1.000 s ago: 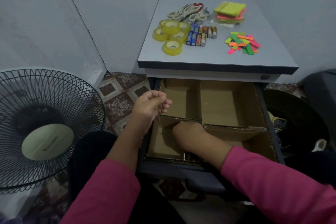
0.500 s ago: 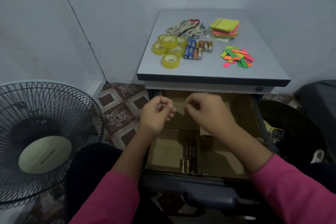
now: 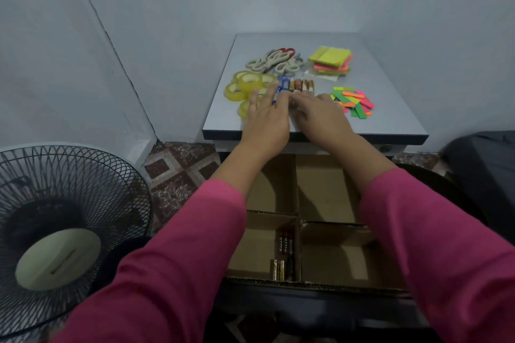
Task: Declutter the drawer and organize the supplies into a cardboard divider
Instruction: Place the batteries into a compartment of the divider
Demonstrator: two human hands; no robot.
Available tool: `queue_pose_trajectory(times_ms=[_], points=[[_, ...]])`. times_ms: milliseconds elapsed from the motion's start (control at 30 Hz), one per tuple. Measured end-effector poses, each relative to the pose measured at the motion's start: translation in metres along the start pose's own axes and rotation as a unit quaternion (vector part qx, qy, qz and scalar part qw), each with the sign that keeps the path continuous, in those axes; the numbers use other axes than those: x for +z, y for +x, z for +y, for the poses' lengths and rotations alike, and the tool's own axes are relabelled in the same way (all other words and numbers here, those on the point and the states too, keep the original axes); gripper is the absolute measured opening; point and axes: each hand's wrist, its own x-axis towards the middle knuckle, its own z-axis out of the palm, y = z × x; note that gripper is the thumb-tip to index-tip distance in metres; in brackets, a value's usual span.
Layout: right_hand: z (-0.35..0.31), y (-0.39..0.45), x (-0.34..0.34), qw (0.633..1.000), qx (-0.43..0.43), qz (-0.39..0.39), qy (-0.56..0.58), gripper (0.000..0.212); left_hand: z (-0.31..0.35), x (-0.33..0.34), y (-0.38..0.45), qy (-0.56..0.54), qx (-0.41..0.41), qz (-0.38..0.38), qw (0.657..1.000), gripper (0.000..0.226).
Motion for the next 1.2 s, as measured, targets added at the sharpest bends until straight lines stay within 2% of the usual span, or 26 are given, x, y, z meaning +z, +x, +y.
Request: queue_pose_trajectory(times_ms=[200,333,433,533,733,933,1200], points=[[0.006,-0.006,0.002,0.998,-0.034,0.049,-0.007,0.028,-0.001,0.001,-0.006,0.012,0.015,0.018,1.0,0.036],[0.01,-0.02,0.005,0.996,-0.045,0.073,-0.005,0.036,-0.002,0.001,-0.021,0.017,0.035,0.06,0.997,0.038],[0.006,-0.029,0.002,0.994,-0.06,0.089,0.006,0.044,-0.002,-0.001,-0.023,0.02,0.057,0.056,0.997,0.045],[0.005,-0.033,-0.003,0.993,-0.072,0.095,0.014,0.035,-0.004,-0.003,-0.023,0.036,0.08,0.05,0.995,0.042],[0.009,-0.041,0.0,0.988,-0.087,0.12,0.053,0.019,-0.005,-0.004,-0.037,0.0,0.084,0.092,0.992,0.023],[0.008,-0.049,-0.001,0.981,-0.107,0.152,0.062,0.025,-0.003,0.0,-0.046,0.003,0.096,0.096,0.991,0.036],[0.005,-0.054,-0.001,0.978,-0.096,0.173,0.073,0.016,-0.001,-0.001,-0.046,0.012,0.084,0.141,0.986,0.026]])
